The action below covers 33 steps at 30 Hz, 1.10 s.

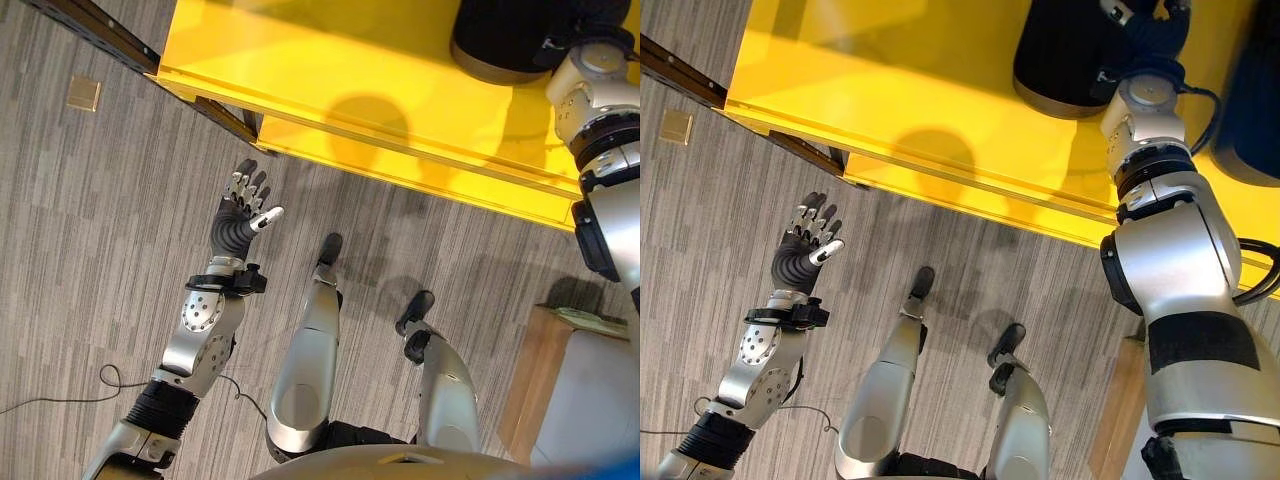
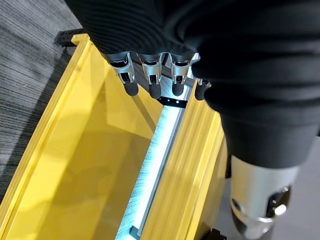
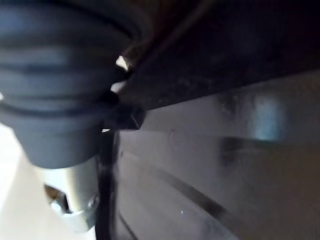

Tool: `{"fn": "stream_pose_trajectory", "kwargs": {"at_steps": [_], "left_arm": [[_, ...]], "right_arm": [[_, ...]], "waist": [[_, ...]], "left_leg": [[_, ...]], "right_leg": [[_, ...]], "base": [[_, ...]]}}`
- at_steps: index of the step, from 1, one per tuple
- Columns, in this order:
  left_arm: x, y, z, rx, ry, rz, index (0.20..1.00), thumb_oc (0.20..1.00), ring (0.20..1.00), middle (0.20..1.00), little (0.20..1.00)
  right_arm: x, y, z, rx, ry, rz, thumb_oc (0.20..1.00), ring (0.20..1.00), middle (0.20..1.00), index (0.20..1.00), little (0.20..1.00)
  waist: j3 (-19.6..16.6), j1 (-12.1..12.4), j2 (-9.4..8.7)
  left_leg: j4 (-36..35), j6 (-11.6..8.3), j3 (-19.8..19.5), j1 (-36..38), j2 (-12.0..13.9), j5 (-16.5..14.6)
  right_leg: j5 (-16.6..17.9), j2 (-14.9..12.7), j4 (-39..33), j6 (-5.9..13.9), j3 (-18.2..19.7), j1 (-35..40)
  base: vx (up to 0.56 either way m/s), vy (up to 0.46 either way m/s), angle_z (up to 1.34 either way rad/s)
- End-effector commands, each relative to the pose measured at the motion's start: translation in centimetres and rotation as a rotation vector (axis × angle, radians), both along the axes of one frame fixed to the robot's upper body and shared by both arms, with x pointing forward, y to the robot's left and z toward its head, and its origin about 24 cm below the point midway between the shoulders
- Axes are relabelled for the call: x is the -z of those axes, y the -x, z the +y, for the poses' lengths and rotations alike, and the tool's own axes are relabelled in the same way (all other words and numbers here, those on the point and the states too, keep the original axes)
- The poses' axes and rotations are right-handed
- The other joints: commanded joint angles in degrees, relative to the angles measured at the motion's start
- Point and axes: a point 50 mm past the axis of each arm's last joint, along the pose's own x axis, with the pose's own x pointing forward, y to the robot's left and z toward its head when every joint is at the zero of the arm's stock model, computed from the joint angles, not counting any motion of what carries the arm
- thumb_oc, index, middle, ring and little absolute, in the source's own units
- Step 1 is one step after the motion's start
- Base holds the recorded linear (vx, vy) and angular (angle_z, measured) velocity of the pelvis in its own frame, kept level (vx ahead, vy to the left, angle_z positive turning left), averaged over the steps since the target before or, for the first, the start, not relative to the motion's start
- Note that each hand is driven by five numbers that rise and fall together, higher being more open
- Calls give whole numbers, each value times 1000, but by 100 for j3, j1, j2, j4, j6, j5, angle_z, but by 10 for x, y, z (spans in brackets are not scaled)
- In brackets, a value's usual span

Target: Move parts from the plastic box to the shelf.

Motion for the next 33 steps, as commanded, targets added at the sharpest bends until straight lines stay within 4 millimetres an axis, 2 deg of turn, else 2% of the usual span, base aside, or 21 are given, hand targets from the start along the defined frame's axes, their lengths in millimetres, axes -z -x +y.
{"fn": "stream_pose_trajectory", "kwargs": {"at_steps": [1, 9, 16, 17, 18, 19, 20, 23, 24, 25, 26, 28, 29, 32, 33], "left_arm": [[-18, 8, 3, 6, 2, -102, 1000, 1000, 1000, 1000, 1000], [-18, 9, 5, 6, -6, -100, 1000, 1000, 1000, 1000, 1000], [-17, 10, 7, 4, -10, -92, 1000, 1000, 1000, 1000, 1000], [-18, 10, 8, 7, -12, -98, 1000, 1000, 1000, 1000, 1000], [-18, 10, 8, 5, -9, -99, 1000, 1000, 1000, 1000, 1000], [-20, 10, 8, 6, -8, -105, 1000, 1000, 1000, 1000, 1000], [-20, 10, 8, 7, -8, -106, 1000, 1000, 1000, 1000, 1000], [-25, 11, 10, -4, -17, -134, 1000, 1000, 1000, 1000, 1000], [-30, 11, 11, -13, -19, -160, 1000, 1000, 1000, 1000, 1000], [-30, 12, 11, -12, -20, -159, 1000, 1000, 1000, 1000, 1000], [-36, 12, 12, -30, -29, -191, 1000, 1000, 1000, 1000, 1000], [-43, 13, 14, -39, -43, -223, 1000, 1000, 1000, 1000, 1000], [-53, 15, 16, -47, -56, -271, 1000, 1000, 1000, 1000, 1000], [-74, 17, 19, -78, -115, -380, 1000, 1000, 1000, 1000, 1000], [-74, 17, 18, -76, -117, -378, 1000, 1000, 1000, 1000, 1000]], "right_arm": [[-22, 4, 16, 9, 118, -82, 1000, 1000, 1000, 1000, 1000], [-40, 11, 10, 56, 228, -117, 1000, 1000, 1000, 1000, 1000], [-43, 12, 15, 48, 258, -133, 1000, 1000, 1000, 1000, 1000], [-43, 12, 17, 41, 262, -139, 1000, 1000, 1000, 1000, 1000], [-41, 11, 20, 28, 269, -142, 1000, 1000, 1000, 1000, 1000], [-41, 11, 22, 14, 267, -151, 1000, 1000, 1000, 1000, 1000], [-41, 11, 22, 15, 266, -152, 1000, 1000, 1000, 1000, 1000], [-42, 15, 40, -81, 273, -240, 1000, 1000, 1000, 1000, 1000], [-44, 21, 54, -165, 260, -319, 1000, 1000, 1000, 1000, 1000], [-43, 21, 53, -164, 259, -318, 1000, 1000, 1000, 1000, 1000], [-41, 33, 63, -248, 256, -407, 1000, 1000, 1000, 1000, 1000], [-35, 47, 67, -334, 267, -473, 1000, 1000, 1000, 1000, 1000], [-23, 57, 63, -367, 271, -502, 1000, 1000, 1000, 1000, 1000], [9, 71, 54, -433, 227, -506, 1000, 1000, 1000, 1000, 1000], [10, 71, 53, -431, 226, -504, 1000, 1000, 1000, 1000, 1000]], "waist": [[-284, -98, -164], [-418, -280, -327], [-513, -385, -385], [-530, -409, -394], [-581, -433, -405], [-598, -447, -411], [-575, -446, -410], [-666, -523, -446], [-707, -591, -457], [-712, -584, -464], [-755, -676, -480], [-794, -747, -493], [-839, -797, -475], [-924, -884, -459], [-929, -871, -467]], "left_leg": [[381, -200, 187, -86, 470, -609], [306, -235, 226, 101, 580, -609], [258, -261, 263, 249, 628, -613], [215, -228, 298, 230, 608, -445], [216, -269, 280, 303, 648, -584], [199, -272, 284, 329, 656, -582], [186, -234, 303, 266, 625, -426], [119, -243, 341, 376, 660, -405], [75, -246, 361, 442, 680, -402], [69, -246, 364, 450, 680, -400], [13, -244, 398, 523, 711, -393], [-37, -247, 430, 583, 716, -378], [-81, -248, 445, 638, 722, -359], [-179, -265, 506, 771, 748, -324], [-183, -265, 508, 777, 747, -323]], "right_leg": [[155, -257, -451, 212, 11, 808], [171, -204, -498, 220, 68, 913], [150, -182, -501, 219, 110, 977], [275, -204, -554, 190, 80, 962], [167, -179, -551, 220, 114, 1027], [171, -173, -568, 222, 118, 1047], [289, -202, -589, 192, 81, 995], [322, -186, -689, 202, 107, 1084], [352, -184, -736, 207, 138, 1117], [353, -184, -740, 207, 140, 1121], [385, -192, -792, 217, 166, 1165], [405, -200, -860, 218, 176, 1221], [436, -213, -921, 236, 159, 1273], [467, -221, -1051, 257, 161, 1374], [468, -221, -1055, 257, 161, 1379]], "base": [[-4, -6, -3], [3, 0, -5], [-1, -4, -7], [17, -9, -6], [19, -13, -6], [0, 0, 0], [-67, 19, -1], [-5, -1, -4], [21, -8, -9], [39, -7, -9], [30, -11, -14], [26, -19, -10], [23, -29, -4], [26, -24, -10], [-3, -12, -8]]}}
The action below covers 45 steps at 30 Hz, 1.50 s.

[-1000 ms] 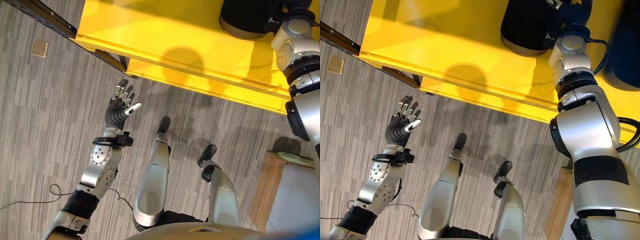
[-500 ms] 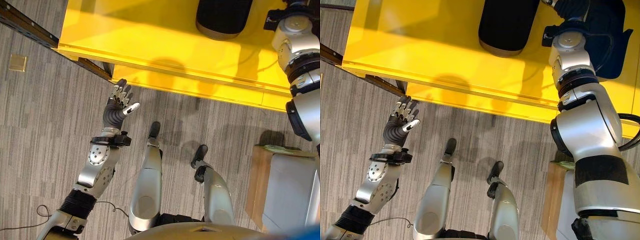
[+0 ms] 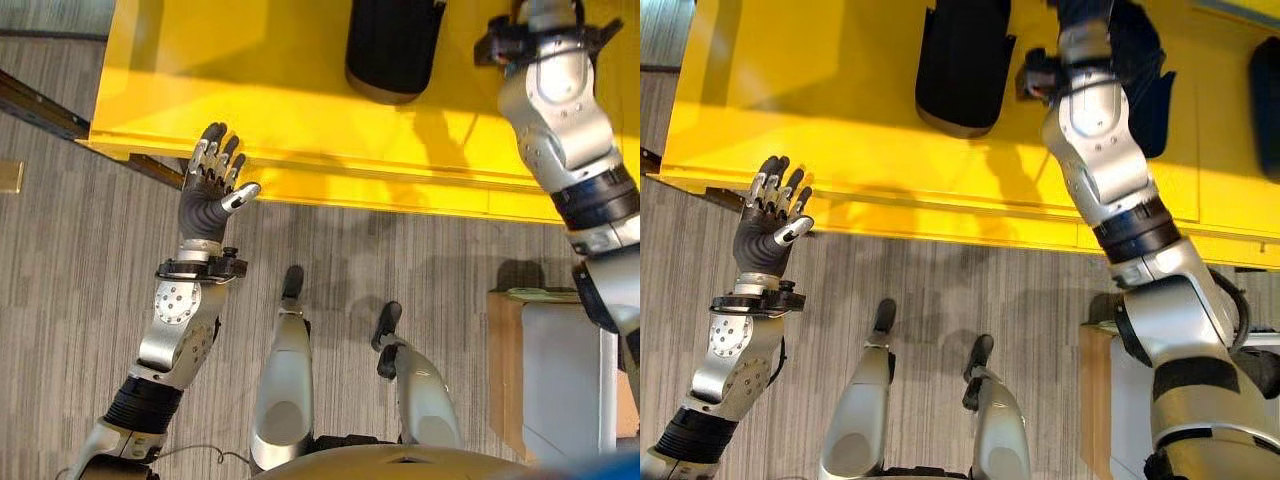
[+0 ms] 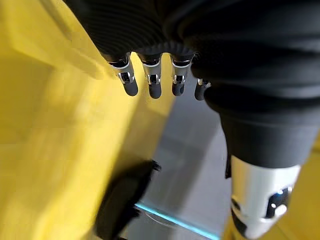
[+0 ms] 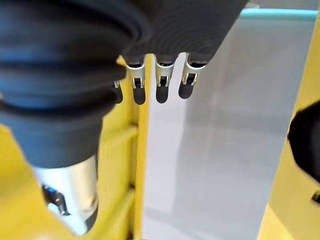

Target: Move parts from the plastic box to the shelf.

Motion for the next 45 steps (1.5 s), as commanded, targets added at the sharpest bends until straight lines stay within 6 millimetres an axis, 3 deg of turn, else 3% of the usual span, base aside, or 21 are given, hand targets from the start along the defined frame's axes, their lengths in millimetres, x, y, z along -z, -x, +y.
{"fn": "stream_pose_trajectory", "kwargs": {"at_steps": [1, 9, 16, 25, 28, 35, 45], "left_arm": [[-20, 4, -2, -47, -22, -155, 1000, 1000, 1000, 1000, 1000], [-57, -10, -4, -149, 2, -328, 1000, 1000, 1000, 1000, 1000], [-77, -31, -4, -242, 18, -374, 1000, 1000, 1000, 1000, 1000], [-88, -68, 24, -401, 16, -275, 1000, 1000, 1000, 1000, 1000], [-96, -76, 49, -527, -34, -237, 1000, 1000, 1000, 1000, 1000], [-83, -84, 90, -652, 22, -93, 1000, 1000, 1000, 1000, 1000], [-75, -91, 110, -732, 75, 11, 1000, 1000, 1000, 1000, 1000]], "right_arm": [[9, 5, -12, -10, 3, -29, 1000, 1000, 1000, 1000, 1000], [64, 32, -9, -139, -60, 44, 1000, 1000, 1000, 1000, 1000], [91, 51, -6, -206, -95, 87, 1000, 1000, 1000, 1000, 1000], [107, 68, 3, -253, -110, 99, 1000, 1000, 1000, 1000, 1000], [110, 74, 6, -285, -101, 101, 1000, 1000, 1000, 1000, 1000], [116, 82, -1, -239, -108, 98, 1000, 1000, 1000, 1000, 1000], [123, 88, -10, -195, -146, 113, 1000, 1000, 1000, 1000, 1000]], "waist": [[-454, -63, -3], [-530, -331, 23], [-512, -612, 51], [-375, -957, 41], [-378, -1063, 2], [-342, -1234, -13], [-255, -1380, -91]], "left_leg": [[182, -284, 103, 16, 547, -370], [161, -273, 246, 155, 630, -402], [233, -279, 341, 152, 684, -418], [272, -292, 494, 133, 813, -376], [272, -308, 567, 161, 874, -377], [303, -320, 659, 130, 897, -387], [363, -330, 702, 5, 915, -403]], "right_leg": [[82, -432, -353, 276, -151, 711], [139, -435, -449, 314, -10, 721], [138, -436, -412, 328, 139, 617], [185, -358, -343, 338, 348, 410], [203, -313, -355, 355, 423, 361], [190, -299, -321, 354, 516, 258], [197, -268, -306, 353, 560, 137]], "base": [[-2, -12, -8], [2, -3, -7], [-7, 11, -10], [-10, 21, -13], [15, 4, -15], [11, 11, -11], [4, 0, -4]]}}
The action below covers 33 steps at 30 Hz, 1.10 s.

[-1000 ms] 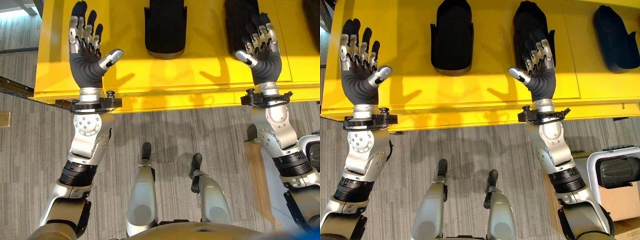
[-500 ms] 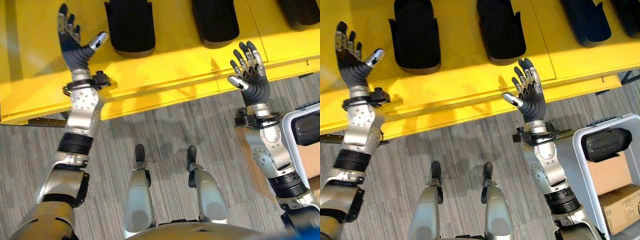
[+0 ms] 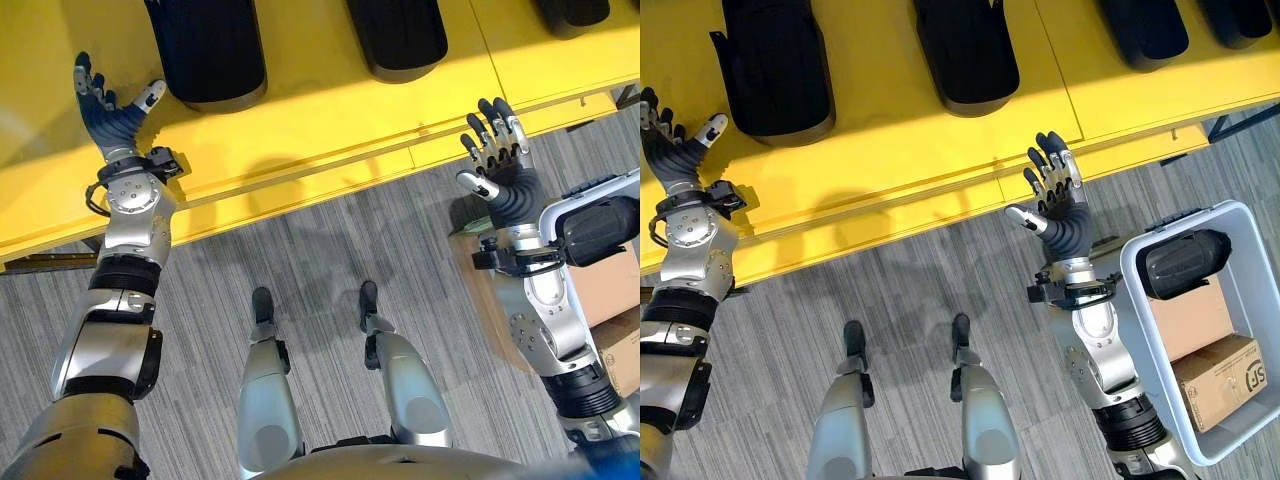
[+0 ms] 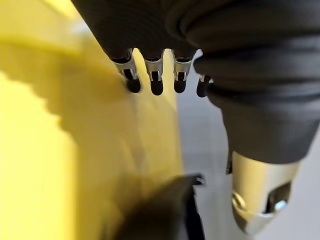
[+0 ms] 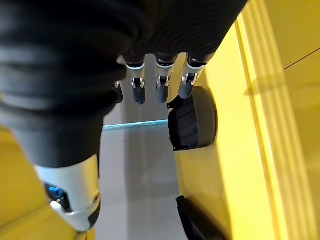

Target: Move parts from the plastic box to the shelf.

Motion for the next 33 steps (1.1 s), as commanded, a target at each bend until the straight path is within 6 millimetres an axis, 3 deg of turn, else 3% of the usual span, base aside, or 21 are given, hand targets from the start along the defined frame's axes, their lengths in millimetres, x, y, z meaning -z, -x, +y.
{"fn": "stream_pose_trajectory", "kwargs": {"at_steps": [1, 14, 15, 17, 18, 21, 22, 23, 24, 30, 31, 33], "left_arm": [[-27, 3, 14, -44, -24, -63, 1000, 1000, 1000, 1000, 1000], [-25, -9, -2, -16, -60, -18, 1000, 1000, 1000, 1000, 1000], [-24, -10, -3, -14, -69, -5, 1000, 1000, 1000, 1000, 1000], [-27, -13, -8, -7, -100, 5, 1000, 1000, 1000, 1000, 1000], [-27, -15, -12, 5, -106, 9, 1000, 1000, 1000, 1000, 1000], [-27, -18, -15, 14, -107, 14, 1000, 1000, 1000, 1000, 1000], [-26, -19, -19, 30, -114, 13, 1000, 1000, 1000, 1000, 1000], [-23, -19, -21, 36, -116, 23, 1000, 1000, 1000, 1000, 1000], [-21, -20, -23, 41, -118, 28, 1000, 1000, 1000, 1000, 1000], [-9, -26, -38, 87, -145, 72, 1000, 1000, 1000, 1000, 1000], [-7, -27, -43, 103, -156, 74, 1000, 1000, 1000, 1000, 1000], [-4, -28, -46, 111, -158, 84, 1000, 1000, 1000, 1000, 1000]], "right_arm": [[-28, 16, -10, 45, -69, -179, 1000, 1000, 1000, 1000, 1000], [-22, 21, -18, 89, -75, -169, 1000, 1000, 1000, 1000, 1000], [-22, 22, -18, 88, -72, -168, 1000, 1000, 1000, 1000, 1000], [-22, 22, -18, 85, -67, -169, 1000, 1000, 1000, 1000, 1000], [-21, 23, -18, 87, -68, -166, 1000, 1000, 1000, 1000, 1000], [-21, 22, -18, 88, -68, -167, 1000, 1000, 1000, 1000, 1000], [-21, 23, -18, 87, -65, -170, 1000, 1000, 1000, 1000, 1000], [-20, 23, -18, 86, -66, -166, 1000, 1000, 1000, 1000, 1000], [-21, 23, -19, 87, -65, -168, 1000, 1000, 1000, 1000, 1000], [-21, 24, -19, 87, -60, -172, 1000, 1000, 1000, 1000, 1000], [-21, 24, -20, 86, -58, -174, 1000, 1000, 1000, 1000, 1000], [-21, 24, -19, 85, -59, -171, 1000, 1000, 1000, 1000, 1000]], "waist": [[-184, 14, -36], [-106, -111, -112], [-125, -116, -100], [-100, -153, -118], [-128, -162, -99], [-132, -181, -100], [-114, -195, -115], [-154, -197, -88], [-133, -200, -103], [-141, -242, -85], [-171, -242, -65], [-171, -242, -66]], "left_leg": [[589, -315, -48, -47, 513, -401], [750, -297, -13, -193, 516, -484], [769, -338, -31, -127, 544, -648], [790, -294, 16, -204, 524, -514], [803, -333, 0, -144, 548, -678], [810, -331, 14, -146, 545, -686], [790, -288, 50, -200, 525, -537], [786, -331, 36, -120, 554, -691], [778, -290, 75, -178, 531, -540], [803, -288, 101, -176, 530, -564], [813, -333, 73, -117, 552, -715], [818, -334, 69, -120, 550, -718]], "right_leg": [[-235, -621, 251, 442, -133, 439], [-232, -584, 322, 438, -42, 283], [-346, -557, 343, 468, -12, 333], [-235, -572, 355, 437, 2, 242], [-353, -546, 384, 465, 33, 278], [-358, -534, 392, 461, 58, 260], [-248, -545, 375, 430, 63, 193], [-361, -527, 394, 462, 77, 245], [-251, -549, 383, 431, 75, 184], [-275, -540, 420, 420, 129, 150], [-390, -519, 426, 446, 145, 212], [-393, -516, 430, 442, 146, 208]], "base": [[0, 0, 0], [7, 1, 0], [0, 0, 0], [11, 20, -5], [95, 7, -7], [6, 8, -5], [20, 7, -6], [-63, 13, -6], [13, 12, -7], [7, 6, -4], [102, -16, -2], [10, -8, -5]]}}
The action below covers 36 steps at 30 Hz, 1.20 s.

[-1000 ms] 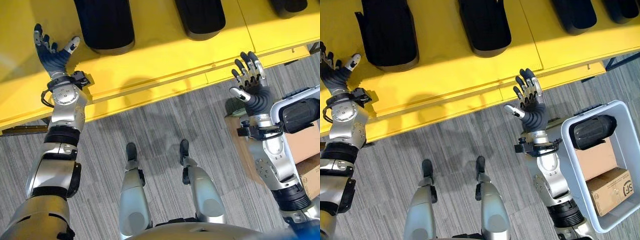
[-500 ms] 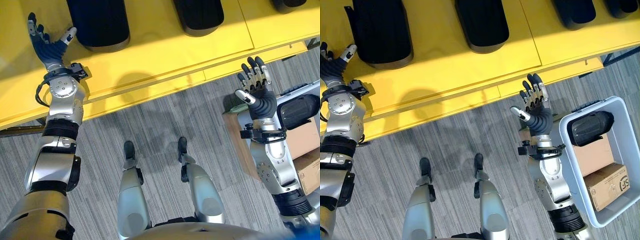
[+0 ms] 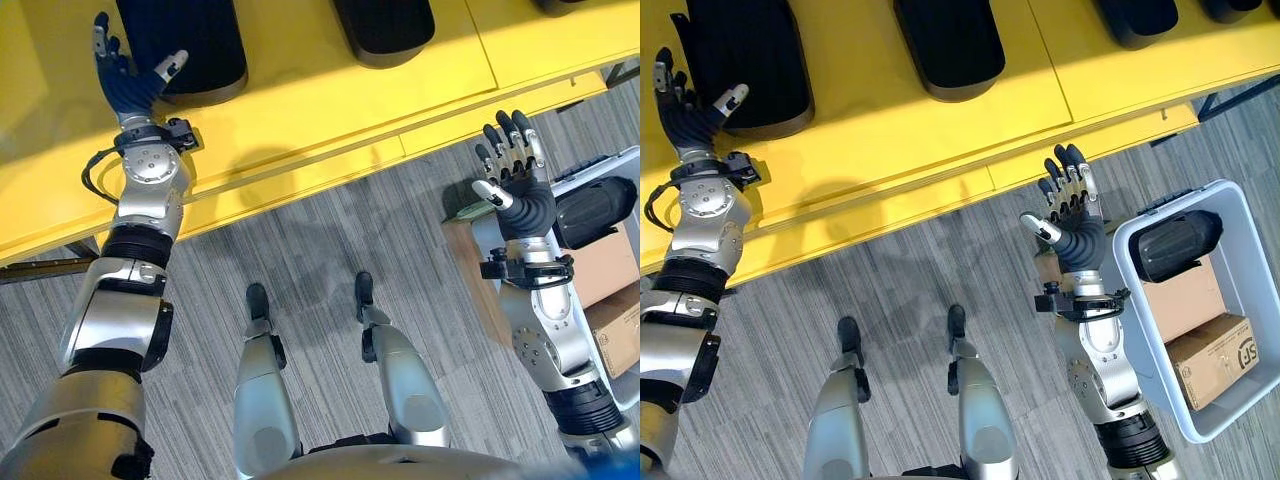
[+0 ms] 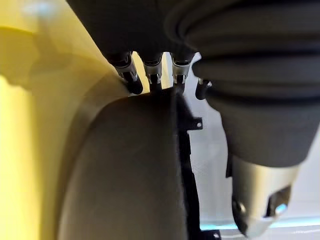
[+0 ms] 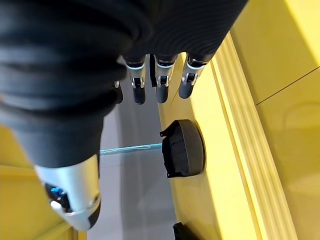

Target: Move parts from the plastic box to the shelf.

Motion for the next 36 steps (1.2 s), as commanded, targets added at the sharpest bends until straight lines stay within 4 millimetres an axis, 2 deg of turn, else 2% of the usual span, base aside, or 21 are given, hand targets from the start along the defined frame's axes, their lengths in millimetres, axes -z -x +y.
{"fn": "stream_pose_trajectory", "kwargs": {"at_steps": [1, 3, 4, 12, 13, 14, 16, 17, 18, 21, 22, 23, 24, 28, 29, 30, 36], "left_arm": [[17, -5, -12, 58, -36, 70, 1000, 1000, 1000, 1000, 1000], [18, -6, -15, 69, -33, 69, 1000, 1000, 1000, 1000, 1000], [20, -7, -17, 76, -31, 74, 1000, 1000, 1000, 1000, 1000], [28, -9, -25, 100, -20, 92, 1000, 1000, 1000, 1000, 1000], [27, -9, -26, 103, -19, 90, 1000, 1000, 1000, 1000, 1000], [27, -9, -27, 105, -22, 90, 1000, 1000, 1000, 1000, 1000], [30, -8, -26, 104, -20, 95, 1000, 1000, 1000, 1000, 1000], [30, -8, -26, 103, -20, 97, 1000, 1000, 1000, 1000, 1000], [30, -8, -27, 105, -25, 96, 1000, 1000, 1000, 1000, 1000], [31, -8, -27, 106, -20, 92, 1000, 1000, 1000, 1000, 1000], [30, -7, -26, 105, -13, 83, 1000, 1000, 1000, 1000, 1000], [30, -7, -26, 105, -13, 83, 1000, 1000, 1000, 1000, 1000], [33, -5, -22, 94, 8, 85, 1000, 1000, 1000, 1000, 1000], [41, 3, -8, 66, 59, 70, 1000, 1000, 1000, 1000, 1000], [41, 3, -8, 66, 60, 69, 1000, 1000, 1000, 1000, 1000], [46, 9, -4, 63, 92, 55, 1000, 1000, 1000, 1000, 1000], [73, 38, 17, 24, 175, 29, 1000, 1000, 1000, 1000, 1000]], "right_arm": [[-27, 16, -12, 46, -4, -180, 1000, 1000, 1000, 1000, 1000], [-27, 16, -12, 46, -5, -181, 1000, 1000, 1000, 1000, 1000], [-26, 16, -12, 44, -4, -178, 1000, 1000, 1000, 1000, 1000], [-24, 17, -11, 42, -3, -171, 1000, 1000, 1000, 1000, 1000], [-25, 17, -12, 44, -2, -173, 1000, 1000, 1000, 1000, 1000], [-25, 17, -12, 44, 0, -174, 1000, 1000, 1000, 1000, 1000], [-24, 18, -12, 46, 4, -172, 1000, 1000, 1000, 1000, 1000], [-25, 18, -12, 46, 3, -173, 1000, 1000, 1000, 1000, 1000], [-24, 18, -12, 46, 4, -170, 1000, 1000, 1000, 1000, 1000], [-24, 18, -12, 46, 5, -169, 1000, 1000, 1000, 1000, 1000], [-24, 18, -12, 45, 7, -170, 1000, 1000, 1000, 1000, 1000], [-24, 18, -12, 45, 7, -170, 1000, 1000, 1000, 1000, 1000], [-23, 18, -11, 43, 6, -166, 1000, 1000, 1000, 1000, 1000], [-23, 19, -13, 57, 9, -168, 1000, 1000, 1000, 1000, 1000], [-23, 19, -13, 57, 10, -169, 1000, 1000, 1000, 1000, 1000], [-24, 20, -13, 61, 7, -173, 1000, 1000, 1000, 1000, 1000], [-25, 22, -17, 90, 10, -184, 1000, 1000, 1000, 1000, 1000]], "waist": [[-207, -94, 0], [-205, -105, -3], [-237, -106, 21], [-256, -111, 45], [-236, -118, 34], [-260, -118, 54], [-263, -112, 63], [-238, -116, 47], [-268, -111, 71], [-263, -106, 78], [-234, -103, 63], [-235, -104, 63], [-257, -92, 83], [-248, -47, 95], [-224, -54, 78], [-248, -18, 105], [-236, 110, 148]], "left_leg": [[595, -260, -80, -67, 491, -421], [597, -259, -80, -67, 488, -426], [607, -300, -104, -2, 506, -580], [604, -298, -93, 7, 511, -590], [586, -258, -69, -62, 487, -435], [601, -301, -97, -4, 505, -590], [636, -299, -95, -29, 498, -602], [623, -257, -69, -95, 478, -448], [641, -296, -100, -38, 493, -605], [655, -291, -97, -42, 485, -613], [656, -243, -64, -116, 463, -465], [657, -243, -64, -117, 463, -466], [655, -282, -90, -47, 485, -618], [667, -279, -106, -67, 476, -624], [661, -238, -76, -133, 457, -471], [667, -277, -113, -72, 472, -625], [675, -259, -130, -100, 453, -639]], "right_leg": [[-314, -560, 395, 406, -83, 322], [-316, -562, 407, 407, -75, 315], [-438, -543, 430, 432, -61, 371], [-447, -535, 440, 422, -42, 361], [-337, -559, 423, 390, -58, 302], [-457, -538, 450, 418, -40, 347], [-469, -537, 470, 414, -37, 340], [-353, -559, 455, 385, -49, 281], [-476, -542, 474, 411, -32, 334], [-485, -536, 487, 409, -20, 322], [-371, -554, 482, 378, -29, 254], [-371, -554, 482, 378, -29, 253], [-490, -534, 497, 405, -20, 314], [-489, -540, 489, 400, -25, 311], [-373, -559, 475, 371, -38, 254], [-491, -544, 493, 396, -26, 310], [-495, -565, 514, 374, -79, 319]], "base": [[-81, 0, -7], [8, -1, -5], [101, -4, -1], [3, -1, 0], [0, 0, 0], [0, 0, 0], [15, -3, -1], [0, 0, 0], [0, 0, 0], [8, 1, 0], [-81, 6, 0], [0, 0, 0], [94, 1, -2], [3, 0, -1], [0, 0, 0], [0, 0, 0], [0, 2, -2]]}}
